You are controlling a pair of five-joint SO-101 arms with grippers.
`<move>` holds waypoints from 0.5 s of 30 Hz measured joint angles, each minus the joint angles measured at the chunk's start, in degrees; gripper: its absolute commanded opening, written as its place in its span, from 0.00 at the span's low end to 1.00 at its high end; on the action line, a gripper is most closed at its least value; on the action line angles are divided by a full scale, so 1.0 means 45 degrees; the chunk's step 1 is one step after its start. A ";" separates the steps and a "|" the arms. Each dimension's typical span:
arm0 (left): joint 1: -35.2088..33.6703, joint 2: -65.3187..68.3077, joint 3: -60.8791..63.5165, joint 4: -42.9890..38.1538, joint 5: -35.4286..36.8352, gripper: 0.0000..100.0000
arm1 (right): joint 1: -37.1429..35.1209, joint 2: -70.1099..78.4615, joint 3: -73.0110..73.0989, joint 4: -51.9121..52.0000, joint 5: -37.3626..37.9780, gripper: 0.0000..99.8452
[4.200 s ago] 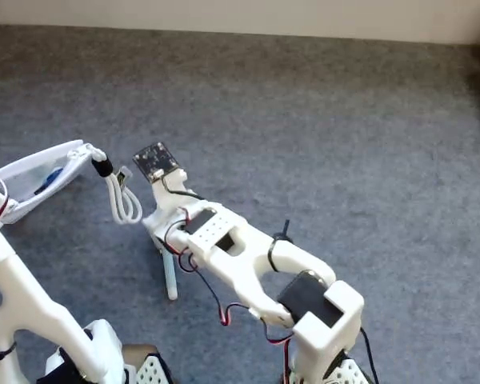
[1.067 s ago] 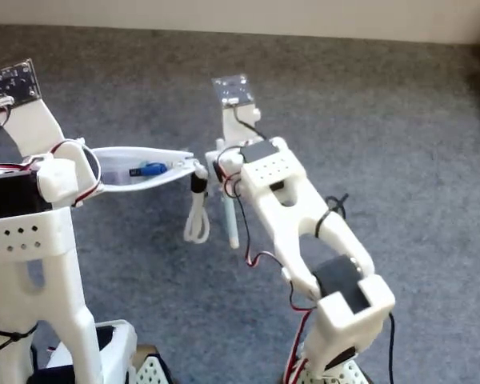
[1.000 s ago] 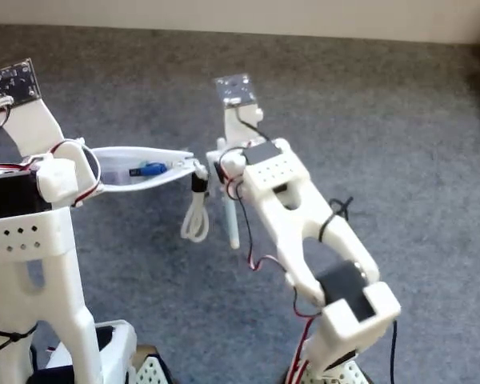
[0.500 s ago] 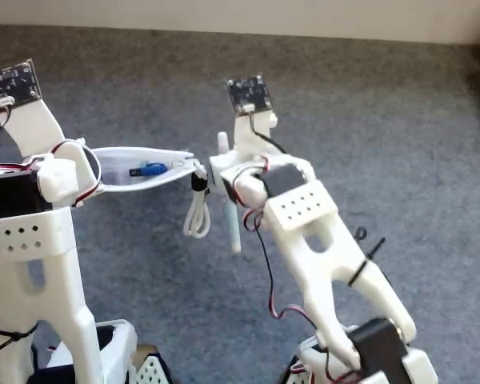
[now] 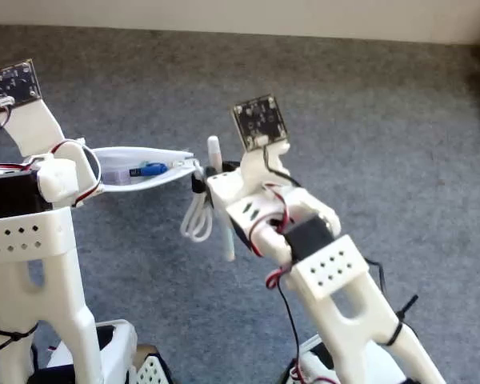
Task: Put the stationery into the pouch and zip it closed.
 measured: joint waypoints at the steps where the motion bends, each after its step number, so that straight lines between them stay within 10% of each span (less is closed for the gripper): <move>1: 0.0000 0.0000 0.0000 0.0000 0.0000 0.01 | -0.0039 -0.0254 0.0352 -0.0352 0.0000 0.01; 15: 0.0000 0.0000 0.0000 0.0000 0.0000 0.01 | -0.0039 -0.3556 0.3516 -0.4298 0.0000 0.01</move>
